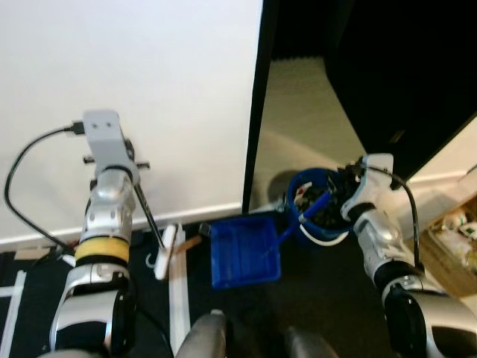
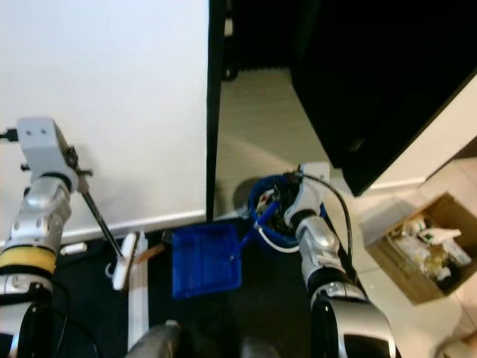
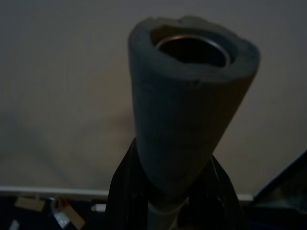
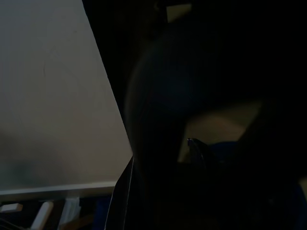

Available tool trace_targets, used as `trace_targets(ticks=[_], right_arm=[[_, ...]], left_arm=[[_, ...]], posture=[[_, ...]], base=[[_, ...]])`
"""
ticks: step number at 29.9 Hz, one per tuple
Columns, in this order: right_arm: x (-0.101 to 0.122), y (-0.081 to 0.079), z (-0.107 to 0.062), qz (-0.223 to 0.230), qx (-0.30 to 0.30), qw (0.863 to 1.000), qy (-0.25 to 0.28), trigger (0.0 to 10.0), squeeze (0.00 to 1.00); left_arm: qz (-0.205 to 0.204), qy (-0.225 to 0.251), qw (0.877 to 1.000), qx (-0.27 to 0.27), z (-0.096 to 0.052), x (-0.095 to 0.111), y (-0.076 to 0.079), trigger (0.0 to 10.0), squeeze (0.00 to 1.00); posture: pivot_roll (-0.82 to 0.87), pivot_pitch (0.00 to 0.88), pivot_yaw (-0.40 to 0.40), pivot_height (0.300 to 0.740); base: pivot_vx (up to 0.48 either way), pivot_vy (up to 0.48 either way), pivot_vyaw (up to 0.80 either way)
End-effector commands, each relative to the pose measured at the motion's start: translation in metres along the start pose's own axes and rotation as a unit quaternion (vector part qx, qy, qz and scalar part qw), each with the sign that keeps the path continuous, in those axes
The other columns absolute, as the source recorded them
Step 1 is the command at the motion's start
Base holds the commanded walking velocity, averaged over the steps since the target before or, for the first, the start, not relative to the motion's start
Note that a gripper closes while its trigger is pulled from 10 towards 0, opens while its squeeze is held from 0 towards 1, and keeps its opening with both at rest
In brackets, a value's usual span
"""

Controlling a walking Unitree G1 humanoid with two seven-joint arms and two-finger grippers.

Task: Sweep floor

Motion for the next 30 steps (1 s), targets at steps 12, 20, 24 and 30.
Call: trace_targets(ticks=[12,20,24,30], right_arm=[[-0.002,0.005,-0.004,-0.009,0.001,1.000,-0.006,10.0,0.00],[-0.001,0.003,-0.003,-0.014,0.007,1.000,-0.002,10.0,0.00],[-0.001,0.002,-0.003,-0.015,0.008,1.000,-0.004,10.0,0.00],[-0.004,0.013,-0.006,-0.072,-0.029,0.997,-0.023,10.0,0.00]], left_arm=[[0.009,0.010,1.000,0.019,-0.003,0.001,-0.005,10.0,0.00],[0.033,0.014,0.998,0.057,-0.002,0.001,-0.014,10.0,0.00],[0.047,0.034,0.996,0.067,-0.002,0.005,-0.017,10.0,0.00],[0.047,0.068,0.995,0.060,-0.001,0.013,-0.021,10.0,0.00]], posture=[[0.09,0.000,-0.032,0.740],[0.09,0.000,-0.028,0.740],[0.09,0.000,-0.029,0.740],[0.09,0.014,-0.032,0.740]], base=[[0.000,-0.240,0.00],[0.000,0.000,0.00],[0.000,0.000,0.00],[0.000,0.000,0.00]])
Point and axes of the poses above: a point about 5 cm out from each wrist's last joint towards the gripper, its own z axis pointing out of the wrist towards the gripper, its own x axis along the axis of the wrist's last joint, y = z × x, the point moved 2 cm from there along z, pointing out of the wrist towards the gripper, and after that the axes turned 1 degree about z, right-handed, at the moved point
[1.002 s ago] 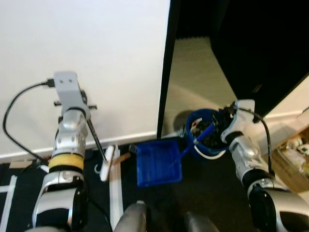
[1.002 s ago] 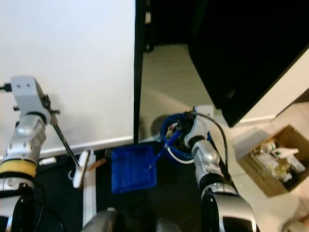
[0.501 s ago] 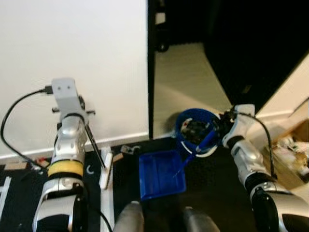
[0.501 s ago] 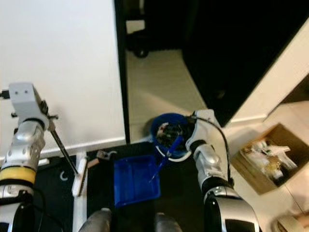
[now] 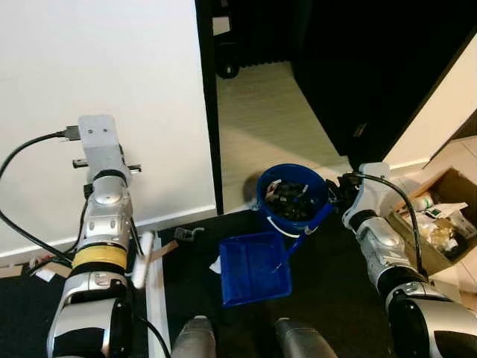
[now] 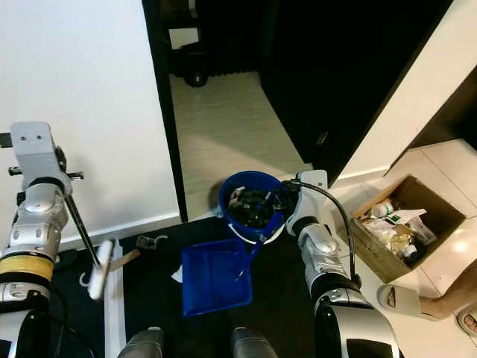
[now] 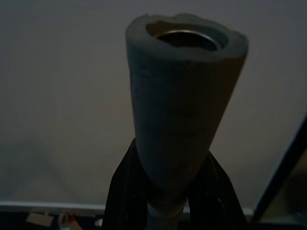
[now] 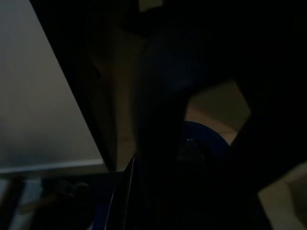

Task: Sweep floor

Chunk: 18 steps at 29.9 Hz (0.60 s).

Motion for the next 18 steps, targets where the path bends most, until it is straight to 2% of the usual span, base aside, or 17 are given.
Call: trace_targets(ticks=[1,7,11,15,18], right_arm=[[0.007,0.012,0.000,-0.022,-0.028,0.999,0.012,10.0,0.00],[0.012,0.020,0.000,-0.027,-0.071,0.997,0.028,10.0,0.00],[0.012,0.021,-0.001,-0.023,-0.087,0.995,0.031,10.0,0.00],[0.012,0.024,-0.002,-0.016,-0.104,0.994,0.033,10.0,0.00],[0.012,0.030,-0.004,-0.015,-0.132,0.991,0.034,10.0,0.00]], left_arm=[[0.005,0.038,0.999,-0.001,0.004,0.015,-0.005,10.0,0.00],[-0.008,0.076,0.997,-0.019,0.002,0.025,-0.001,10.0,0.00],[-0.014,0.082,0.996,-0.025,0.002,0.025,0.001,10.0,0.00],[-0.014,0.084,0.996,-0.030,0.002,0.023,0.003,10.0,0.00],[-0.007,0.088,0.995,-0.043,0.001,0.020,0.004,10.0,0.00]], posture=[[0.09,0.019,-0.030,0.740],[0.09,0.035,-0.021,0.740],[0.09,0.050,-0.019,0.740],[0.10,0.081,-0.019,0.740],[0.13,0.149,-0.013,0.740]], base=[[0.000,0.000,0.00],[0.000,0.000,0.00],[0.000,0.000,0.00],[0.000,0.000,0.00],[0.000,0.000,0.00]])
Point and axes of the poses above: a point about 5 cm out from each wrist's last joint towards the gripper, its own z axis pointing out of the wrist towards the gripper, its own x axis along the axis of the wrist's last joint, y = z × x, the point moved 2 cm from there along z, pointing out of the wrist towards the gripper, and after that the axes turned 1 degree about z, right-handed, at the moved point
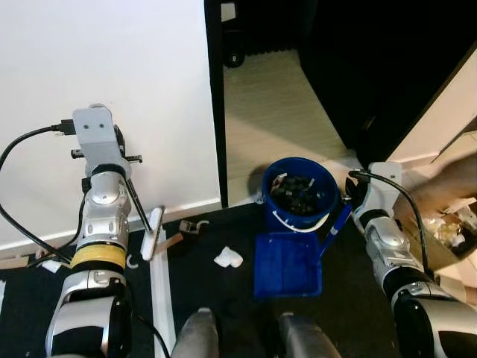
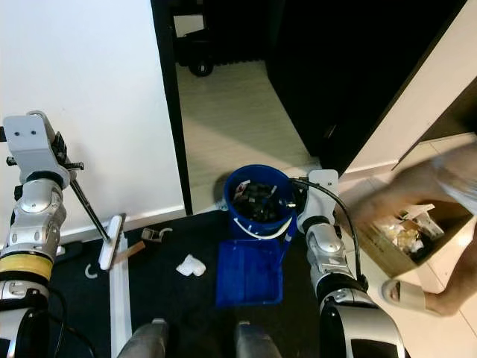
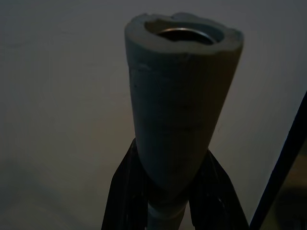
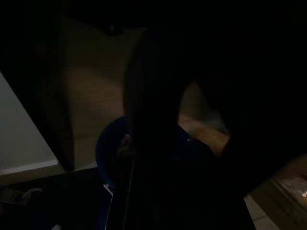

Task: Sweep floor

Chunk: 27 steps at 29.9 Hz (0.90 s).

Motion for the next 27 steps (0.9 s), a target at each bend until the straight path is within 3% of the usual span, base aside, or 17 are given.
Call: trace_targets(ticks=[1,7,8,16,20,25,27], right_arm=[[0.005,0.009,0.001,0.006,-0.028,0.999,0.016,10.0,0.00],[0.006,0.020,0.002,0.062,-0.068,0.996,0.013,10.0,0.00],[0.011,0.018,0.006,0.081,-0.069,0.994,0.015,10.0,0.00],[0.034,0.016,0.019,0.101,-0.064,0.992,0.038,10.0,0.00],[0.050,0.004,0.026,0.129,-0.026,0.990,0.060,10.0,0.00],[0.051,-0.024,0.027,0.100,0.048,0.992,0.059,10.0,0.00],[0.048,-0.027,0.026,0.096,0.057,0.992,0.056,10.0,0.00]], left_arm=[[0.021,0.019,1.000,-0.013,0.000,0.004,-0.002,10.0,0.00],[0.043,0.058,0.997,-0.038,-0.001,0.015,-0.013,10.0,0.00],[0.049,0.073,0.996,-0.034,0.002,0.023,-0.023,10.0,0.00],[0.055,0.093,0.994,-0.025,0.010,0.037,-0.035,10.0,0.00],[0.051,0.099,0.994,-0.021,0.010,0.039,-0.039,10.0,0.00],[0.046,0.085,0.995,-0.001,0.014,0.034,-0.041,10.0,0.00],[0.045,0.084,0.995,-0.001,0.014,0.033,-0.041,10.0,0.00]], posture=[[0.13,0.149,-0.013,0.740],[0.16,0.207,0.000,0.740],[0.18,0.249,0.002,0.740],[0.19,0.269,-0.011,0.740],[0.17,0.249,-0.021,0.740],[0.12,0.266,-0.039,0.740],[0.12,0.264,-0.040,0.740]], base=[[0.000,0.000,0.00],[0.000,0.000,0.00],[0.000,0.000,0.00],[0.000,0.000,0.00],[0.000,0.000,0.00],[0.000,0.000,0.00],[0.000,0.000,0.00]])
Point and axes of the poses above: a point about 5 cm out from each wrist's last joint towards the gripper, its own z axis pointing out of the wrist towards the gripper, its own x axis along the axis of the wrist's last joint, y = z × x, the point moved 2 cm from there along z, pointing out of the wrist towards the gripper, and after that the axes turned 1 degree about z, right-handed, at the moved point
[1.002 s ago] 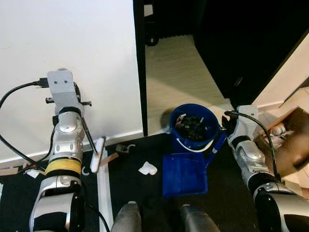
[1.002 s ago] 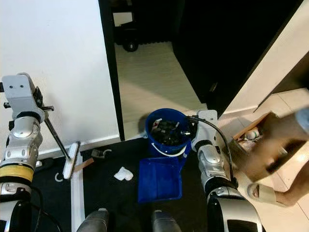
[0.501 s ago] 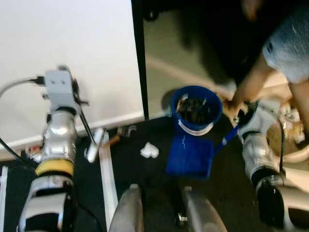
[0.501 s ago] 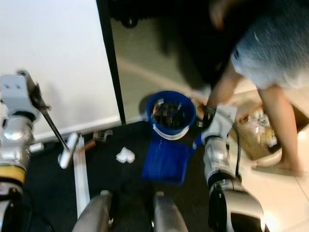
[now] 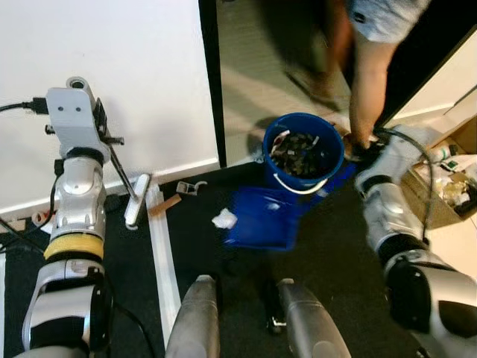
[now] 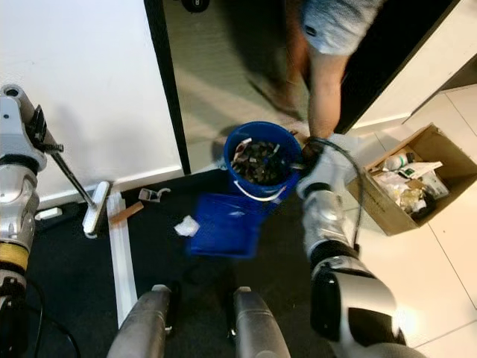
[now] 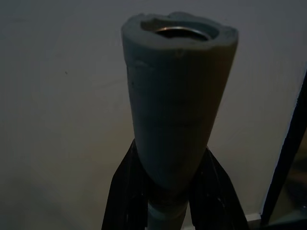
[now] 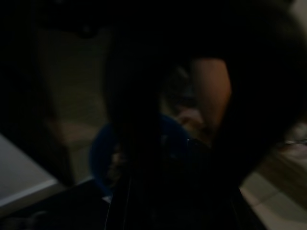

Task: Sweep floor

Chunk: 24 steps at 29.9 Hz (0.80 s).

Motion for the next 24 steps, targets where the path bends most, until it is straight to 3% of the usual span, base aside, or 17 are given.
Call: trace_targets(ticks=[1,2,6,9,20,24], right_arm=[[-0.005,0.007,-0.004,-0.018,0.000,1.000,-0.010,10.0,0.00],[-0.005,0.007,-0.004,-0.018,0.000,1.000,-0.010,10.0,0.00],[-0.026,0.006,-0.017,-0.088,0.018,0.995,-0.049,10.0,0.00],[-0.028,0.008,-0.018,-0.091,0.014,0.994,-0.050,10.0,0.00],[-0.008,0.019,-0.012,-0.113,-0.002,0.994,-0.016,10.0,0.00],[0.003,0.026,-0.008,-0.126,-0.037,0.991,0.006,10.0,0.00]], left_arm=[[0.015,0.006,1.000,0.020,0.000,0.000,-0.013,10.0,0.00],[0.015,0.006,1.000,0.020,0.000,0.000,-0.013,10.0,0.00],[0.015,0.006,1.000,0.011,-0.002,-0.002,-0.007,10.0,0.00],[0.015,0.006,1.000,0.011,-0.002,-0.002,-0.008,10.0,0.00],[0.016,0.005,1.000,0.010,0.002,-0.002,-0.008,10.0,0.00],[0.016,0.013,1.000,-0.002,0.005,0.000,-0.002,10.0,0.00]], posture=[[0.12,0.264,-0.040,0.740],[0.12,0.264,-0.040,0.740],[0.13,0.256,-0.048,0.740],[0.13,0.253,-0.048,0.740],[0.13,0.272,-0.042,0.740],[0.13,0.269,-0.035,0.740]], base=[[0.000,0.000,0.00],[0.000,0.000,0.00],[0.000,0.000,0.00],[0.000,0.000,0.00],[0.000,0.000,0.00],[0.000,0.000,0.00]])
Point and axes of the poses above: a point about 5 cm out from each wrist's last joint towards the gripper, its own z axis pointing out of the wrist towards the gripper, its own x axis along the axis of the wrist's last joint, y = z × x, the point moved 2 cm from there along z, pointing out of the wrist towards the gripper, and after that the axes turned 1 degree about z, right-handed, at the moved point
